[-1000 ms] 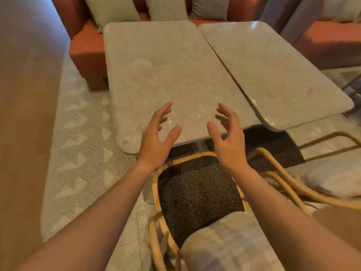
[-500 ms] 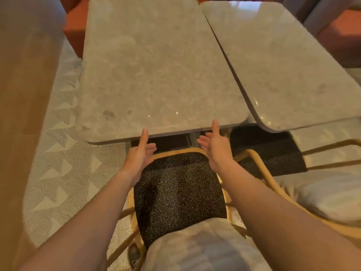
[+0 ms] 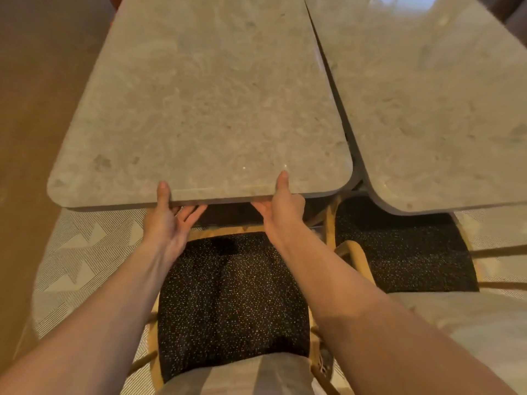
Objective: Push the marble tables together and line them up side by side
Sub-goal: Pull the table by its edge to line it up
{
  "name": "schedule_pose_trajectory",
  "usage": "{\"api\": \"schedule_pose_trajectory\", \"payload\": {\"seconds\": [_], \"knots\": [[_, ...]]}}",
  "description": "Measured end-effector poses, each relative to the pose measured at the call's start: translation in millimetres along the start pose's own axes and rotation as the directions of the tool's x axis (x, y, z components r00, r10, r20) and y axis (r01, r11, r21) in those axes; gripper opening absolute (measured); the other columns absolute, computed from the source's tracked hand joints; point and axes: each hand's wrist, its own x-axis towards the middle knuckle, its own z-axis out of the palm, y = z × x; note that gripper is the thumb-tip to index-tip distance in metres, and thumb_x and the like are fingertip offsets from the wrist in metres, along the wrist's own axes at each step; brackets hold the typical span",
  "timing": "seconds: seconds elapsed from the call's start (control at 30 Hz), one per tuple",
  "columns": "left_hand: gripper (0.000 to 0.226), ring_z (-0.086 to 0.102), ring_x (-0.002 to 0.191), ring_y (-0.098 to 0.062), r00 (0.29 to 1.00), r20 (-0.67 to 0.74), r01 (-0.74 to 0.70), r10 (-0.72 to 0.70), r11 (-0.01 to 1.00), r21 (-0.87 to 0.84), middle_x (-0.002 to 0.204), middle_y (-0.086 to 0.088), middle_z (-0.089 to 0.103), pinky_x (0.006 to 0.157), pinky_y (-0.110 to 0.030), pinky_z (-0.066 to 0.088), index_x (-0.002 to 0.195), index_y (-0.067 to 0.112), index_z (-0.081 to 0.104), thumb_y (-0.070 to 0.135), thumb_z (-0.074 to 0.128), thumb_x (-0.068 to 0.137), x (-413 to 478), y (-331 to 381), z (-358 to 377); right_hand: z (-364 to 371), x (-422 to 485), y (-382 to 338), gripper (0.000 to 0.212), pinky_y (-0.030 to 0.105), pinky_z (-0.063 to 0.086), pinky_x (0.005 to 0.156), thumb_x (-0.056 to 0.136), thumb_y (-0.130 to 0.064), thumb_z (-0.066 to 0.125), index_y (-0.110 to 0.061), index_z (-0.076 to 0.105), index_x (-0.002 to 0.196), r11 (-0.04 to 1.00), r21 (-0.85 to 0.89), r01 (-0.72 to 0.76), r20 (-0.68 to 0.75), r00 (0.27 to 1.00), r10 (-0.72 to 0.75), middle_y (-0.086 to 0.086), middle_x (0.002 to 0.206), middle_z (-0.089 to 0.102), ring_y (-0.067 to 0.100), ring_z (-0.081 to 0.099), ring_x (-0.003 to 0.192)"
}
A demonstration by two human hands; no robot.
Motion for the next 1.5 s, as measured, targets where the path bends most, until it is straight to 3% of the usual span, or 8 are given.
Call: {"api": "schedule_pose_trajectory", "payload": {"seconds": [0.07,0.17,0.37,0.47,0.6,0.7,0.9,1.5], "knots": [[0.052,0.073,0.109,-0.035,1.000,-0.006,-0.009,0.009,1.000,0.000,0.148,-0.021,0.059,0.074,-0.047,0.069,0.148,0.008,0.046,0.040,0.058,0.108,-1,-1,1,0,-1,-3,0.016,0.053,0.061,0.102,0.111,-0.028,0.057,-0.013,0.053,0.109,1.000,0.015,-0.013,0.015,1.000,0.013,0.012,0.119,0.070,0.036,0.069,0.127],[0.054,0.071,0.106,-0.036,1.000,-0.001,0.002,-0.002,1.000,-0.003,0.144,-0.019,0.057,0.077,-0.049,0.069,0.152,0.011,0.044,0.039,0.058,0.108,-2,-7,3,-2,-2,-8,0.031,0.050,0.063,0.096,0.110,-0.027,0.059,-0.006,0.053,0.132,1.000,0.005,0.025,0.019,0.999,-0.025,0.011,0.118,0.070,0.036,0.069,0.126],[0.024,0.071,0.109,-0.035,0.999,-0.027,0.039,-0.038,0.999,0.024,0.124,-0.015,0.064,0.088,-0.049,0.067,0.116,0.016,0.056,0.038,0.060,0.107,-12,-23,9,-23,11,-19,0.031,0.050,0.064,0.095,0.109,-0.029,0.061,-0.006,0.050,0.126,0.999,-0.021,0.036,0.018,0.999,-0.036,0.013,0.124,0.069,0.034,0.071,0.119],[0.023,0.071,0.110,-0.034,0.998,-0.055,0.041,-0.042,0.999,-0.024,0.126,-0.016,0.069,0.100,-0.053,0.060,0.121,0.018,0.058,0.036,0.064,0.107,-11,-22,13,-27,13,-19,0.021,0.051,0.065,0.091,0.105,-0.025,0.068,-0.008,0.056,0.110,1.000,0.003,0.025,0.021,0.999,-0.025,0.009,0.109,0.072,0.030,0.076,0.104],[0.042,0.080,0.107,-0.031,0.998,-0.027,0.048,-0.055,0.978,-0.201,0.118,-0.015,0.081,0.095,-0.049,0.065,0.133,0.013,0.064,0.038,0.073,0.101,-2,-18,33,-29,25,-31,0.046,0.057,0.057,0.107,0.097,-0.018,0.079,-0.008,0.057,0.137,0.981,0.194,0.020,-0.020,1.000,-0.016,0.018,0.133,0.071,0.036,0.070,0.126],[0.033,0.085,0.094,-0.027,1.000,0.001,0.030,-0.030,0.967,-0.252,0.106,-0.012,0.085,0.091,-0.046,0.067,0.123,0.012,0.071,0.036,0.074,0.101,4,-21,38,-27,34,-36,0.051,0.058,0.052,0.115,0.101,-0.025,0.074,-0.011,0.058,0.147,0.941,0.330,-0.073,0.115,0.993,0.037,0.021,0.141,0.070,0.040,0.068,0.131],[0.030,0.080,0.112,-0.032,1.000,0.003,-0.027,0.029,0.958,-0.285,0.118,-0.015,0.082,0.099,-0.051,0.064,0.126,0.009,0.068,0.025,0.075,0.101,7,-27,32,-33,35,-32,0.047,0.058,0.052,0.114,0.101,-0.019,0.074,-0.007,0.059,0.144,0.953,0.300,-0.039,0.146,0.989,-0.006,0.023,0.140,0.070,0.039,0.068,0.131],[0.039,0.078,0.117,-0.029,1.000,-0.023,-0.013,0.007,0.953,-0.303,0.125,-0.014,0.079,0.104,-0.047,0.062,0.135,0.009,0.065,0.027,0.074,0.102,-55,-48,-5,-86,-9,-9,0.056,0.060,0.057,0.106,0.094,-0.008,0.080,-0.006,0.055,0.144,0.966,0.259,-0.020,0.098,0.995,-0.006,0.022,0.137,0.071,0.039,0.070,0.127]]}}
